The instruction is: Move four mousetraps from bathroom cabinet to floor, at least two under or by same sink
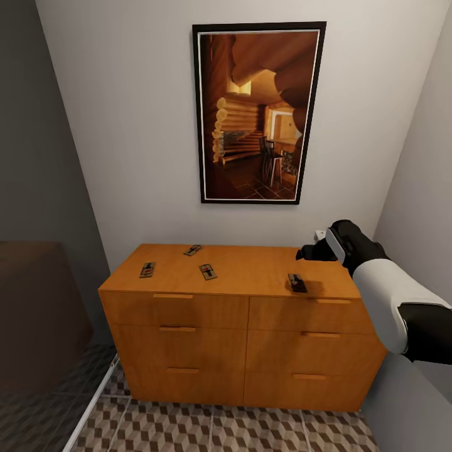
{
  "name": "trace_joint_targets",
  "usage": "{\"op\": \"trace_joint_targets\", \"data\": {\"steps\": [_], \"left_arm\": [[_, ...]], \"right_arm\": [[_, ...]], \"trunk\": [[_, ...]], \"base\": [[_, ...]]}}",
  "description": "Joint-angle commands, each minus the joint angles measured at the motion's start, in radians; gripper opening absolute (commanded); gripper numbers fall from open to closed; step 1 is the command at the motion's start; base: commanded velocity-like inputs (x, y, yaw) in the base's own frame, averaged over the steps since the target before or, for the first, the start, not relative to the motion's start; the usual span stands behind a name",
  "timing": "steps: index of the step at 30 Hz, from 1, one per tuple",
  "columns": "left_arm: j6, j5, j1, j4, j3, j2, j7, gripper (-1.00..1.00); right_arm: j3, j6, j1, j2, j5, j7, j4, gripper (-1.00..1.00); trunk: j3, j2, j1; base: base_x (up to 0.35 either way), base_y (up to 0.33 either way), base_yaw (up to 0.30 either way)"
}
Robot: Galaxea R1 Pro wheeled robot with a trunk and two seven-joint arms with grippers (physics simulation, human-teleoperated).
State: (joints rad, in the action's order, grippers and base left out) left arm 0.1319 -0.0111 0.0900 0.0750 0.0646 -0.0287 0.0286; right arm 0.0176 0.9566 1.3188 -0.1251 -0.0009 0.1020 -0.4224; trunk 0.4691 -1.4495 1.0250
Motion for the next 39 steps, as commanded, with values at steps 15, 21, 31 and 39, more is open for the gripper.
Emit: {"op": "trace_joint_targets", "data": {"steps": [15,21,31,39], "left_arm": [[0.002,-0.001,0.0,0.0,0.006,0.0,0.001,1.0],[0.002,-0.001,0.0,0.0,0.006,0.0,0.001,1.0],[0.002,-0.001,0.0,0.0,0.006,0.0,0.001,1.0],[0.002,-0.001,0.0,0.0,0.006,0.0,0.001,1.0]], "right_arm": [[0.002,0.004,0.0,0.001,-0.002,0.007,0.003,1.0],[0.003,0.003,0.0,0.002,-0.002,0.007,0.005,1.0],[0.004,-0.001,0.0,0.003,-0.002,0.006,0.022,1.0],[0.004,-0.002,0.0,0.003,-0.002,0.007,0.027,1.0]], "trunk": [[0.003,0.0,0.0],[0.009,0.0,0.0],[0.024,0.0,0.0],[0.037,0.0,0.0]], "base": [[0.0,0.0,0.0],[0.0,0.0,0.0],[0.0,0.0,0.0],[0.0,0.0,0.0]]}}
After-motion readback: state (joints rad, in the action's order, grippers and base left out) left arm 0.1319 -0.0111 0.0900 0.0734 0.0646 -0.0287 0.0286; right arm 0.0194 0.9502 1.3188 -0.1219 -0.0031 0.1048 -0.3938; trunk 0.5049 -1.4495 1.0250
